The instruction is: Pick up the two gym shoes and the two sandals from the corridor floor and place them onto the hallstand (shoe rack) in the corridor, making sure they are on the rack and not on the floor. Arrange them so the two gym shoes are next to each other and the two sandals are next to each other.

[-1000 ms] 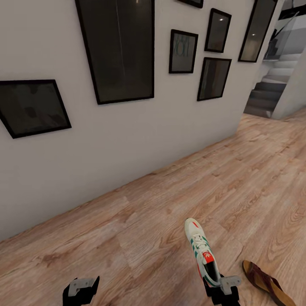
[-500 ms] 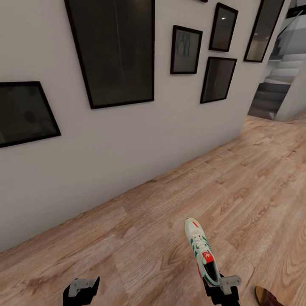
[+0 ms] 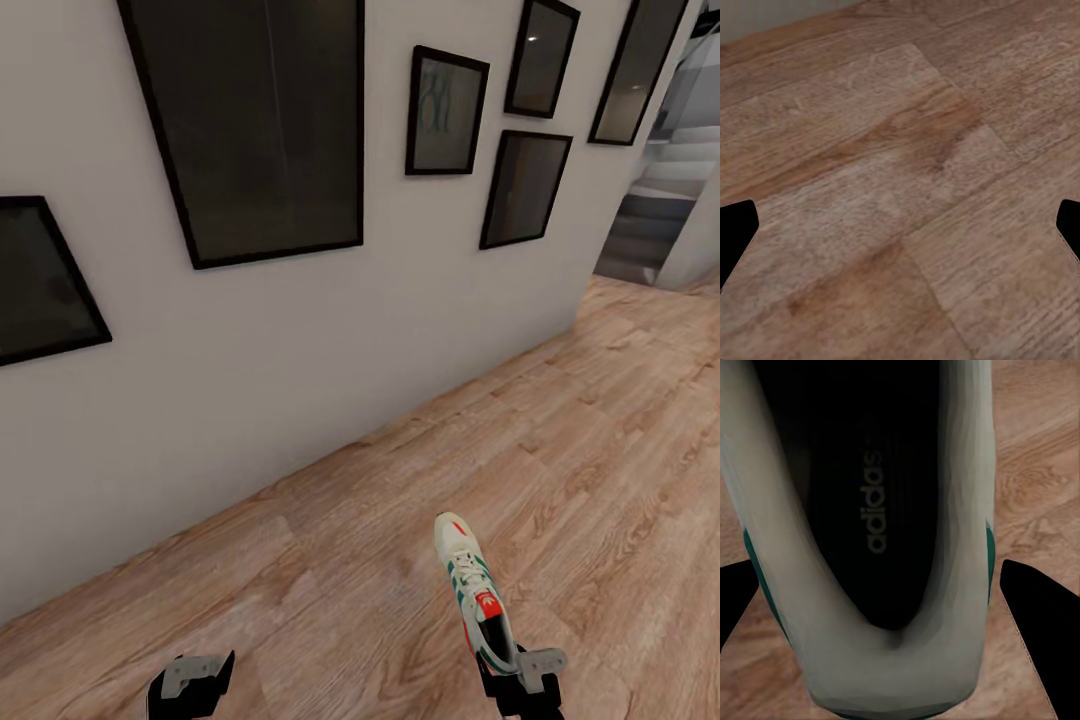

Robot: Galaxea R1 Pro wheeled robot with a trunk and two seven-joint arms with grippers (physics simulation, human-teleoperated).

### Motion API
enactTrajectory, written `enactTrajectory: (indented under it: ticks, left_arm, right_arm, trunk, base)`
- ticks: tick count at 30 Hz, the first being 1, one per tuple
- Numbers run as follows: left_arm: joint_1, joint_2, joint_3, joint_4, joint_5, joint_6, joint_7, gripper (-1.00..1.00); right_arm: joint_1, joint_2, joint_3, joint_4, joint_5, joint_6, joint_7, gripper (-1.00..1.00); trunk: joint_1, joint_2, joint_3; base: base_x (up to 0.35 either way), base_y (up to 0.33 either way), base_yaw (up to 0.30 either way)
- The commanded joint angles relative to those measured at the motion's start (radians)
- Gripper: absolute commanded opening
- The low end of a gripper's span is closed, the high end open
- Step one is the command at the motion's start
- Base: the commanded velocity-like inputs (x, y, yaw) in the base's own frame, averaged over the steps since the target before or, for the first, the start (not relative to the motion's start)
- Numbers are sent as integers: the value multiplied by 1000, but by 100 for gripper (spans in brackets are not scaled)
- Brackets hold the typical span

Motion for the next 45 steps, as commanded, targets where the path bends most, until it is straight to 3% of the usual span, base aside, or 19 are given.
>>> enactTrajectory:
  ticks: [1,13,20,29,45]
  left_arm:
    - [-1,-1,7,1,-3,-3,-9,100]
    - [-1,-1,7,1,-2,-3,-10,100]
    - [0,-1,7,1,-2,-3,-9,100]
    - [0,-1,7,1,-2,-3,-10,100]
    - [0,-1,7,1,-2,-3,-10,100]
  right_arm:
    - [-1,1,-9,0,5,-4,8,-100]
    - [-1,-2,-9,0,1,-3,8,-100]
    - [-1,-4,-9,0,-45,-2,8,-100]
    - [-1,-5,-9,2,-60,-2,8,-100]
    - [-1,0,-9,-1,-63,-2,8,-100]
  trunk:
    - [0,0,-1]
    - [0,0,1]
    - [0,0,5]
    - [0,0,10]
    - [0,0,19]
  base:
    - [335,0,0]
    - [335,0,-45]
    - [335,0,-243]
    - [322,0,-273]
    - [46,0,-196]
